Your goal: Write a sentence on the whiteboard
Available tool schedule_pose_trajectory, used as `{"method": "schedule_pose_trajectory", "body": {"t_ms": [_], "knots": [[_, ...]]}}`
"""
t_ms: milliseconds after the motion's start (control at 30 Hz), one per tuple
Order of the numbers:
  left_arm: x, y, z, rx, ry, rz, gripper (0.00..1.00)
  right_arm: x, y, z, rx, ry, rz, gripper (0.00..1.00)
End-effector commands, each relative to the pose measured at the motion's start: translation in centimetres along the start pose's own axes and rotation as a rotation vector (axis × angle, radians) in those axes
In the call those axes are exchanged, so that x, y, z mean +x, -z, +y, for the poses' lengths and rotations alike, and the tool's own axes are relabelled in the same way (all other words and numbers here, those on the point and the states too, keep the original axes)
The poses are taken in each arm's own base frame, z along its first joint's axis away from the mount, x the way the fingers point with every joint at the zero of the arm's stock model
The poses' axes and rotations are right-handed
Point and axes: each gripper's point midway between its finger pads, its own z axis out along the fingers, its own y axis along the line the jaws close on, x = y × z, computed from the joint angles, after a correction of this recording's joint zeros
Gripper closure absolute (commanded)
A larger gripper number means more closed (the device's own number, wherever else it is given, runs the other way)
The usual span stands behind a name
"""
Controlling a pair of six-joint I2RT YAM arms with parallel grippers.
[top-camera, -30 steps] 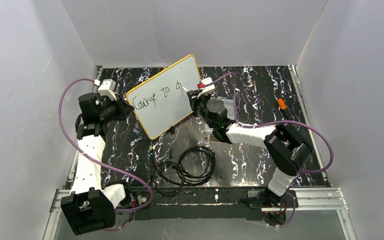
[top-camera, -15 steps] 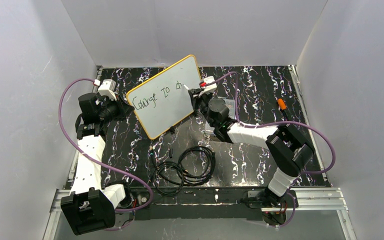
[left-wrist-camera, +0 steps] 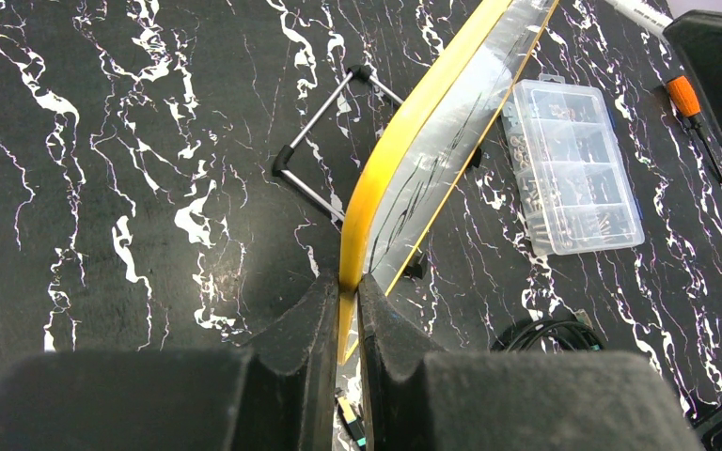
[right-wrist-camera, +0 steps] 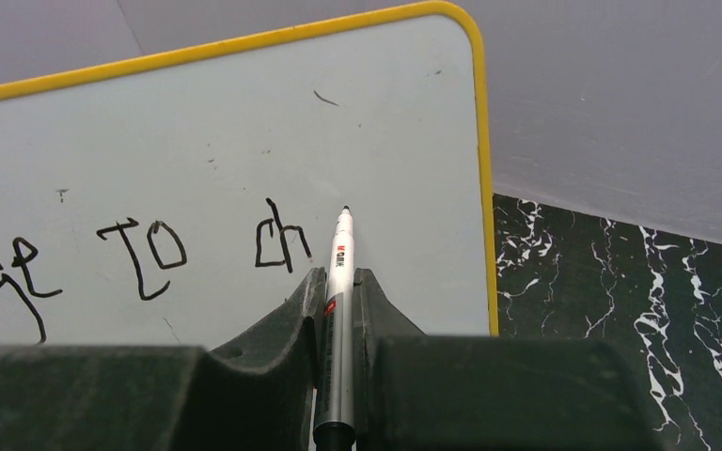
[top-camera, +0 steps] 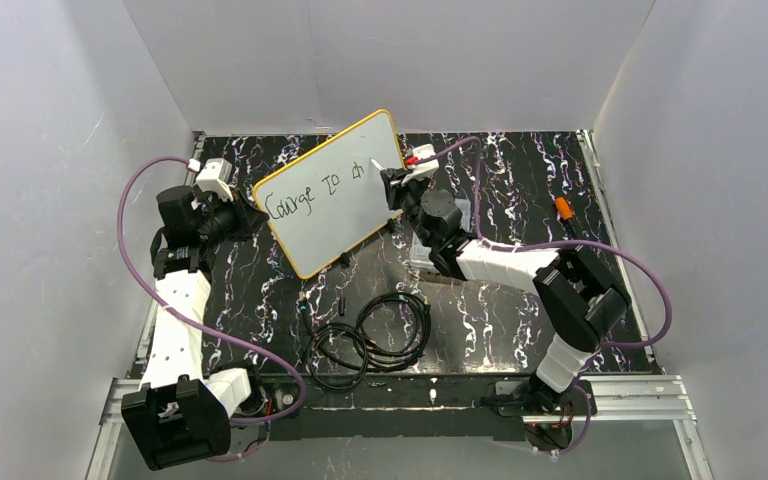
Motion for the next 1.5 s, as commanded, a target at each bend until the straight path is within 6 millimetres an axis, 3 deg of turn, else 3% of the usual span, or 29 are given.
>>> {"method": "schedule_pose_trajectory", "body": {"t_ms": [0,900,1267,1467], "knots": [[0.0,0.2,-0.5,0.015,-0.002,0.006,1.00,-3.9,-1.2,0.7,-0.021,-0.020,-0.115,0.99],[0.0,0.2,-0.6,0.018,0.000,0.003,1.00,0.0,-0.6,1.5,-0.077,-0.026,-0.009,0.99],[0.0,0.2,-0.6,0.016,-0.001,0.002,1.00,2.1,0.8,1.2,-0.080,-0.020,0.048,0.99],[0.0,0.2,-0.6,0.017,-0.001,0.003,1.00,1.6,0.6,0.2,-0.019,-0.016,0.031,0.99]]}}
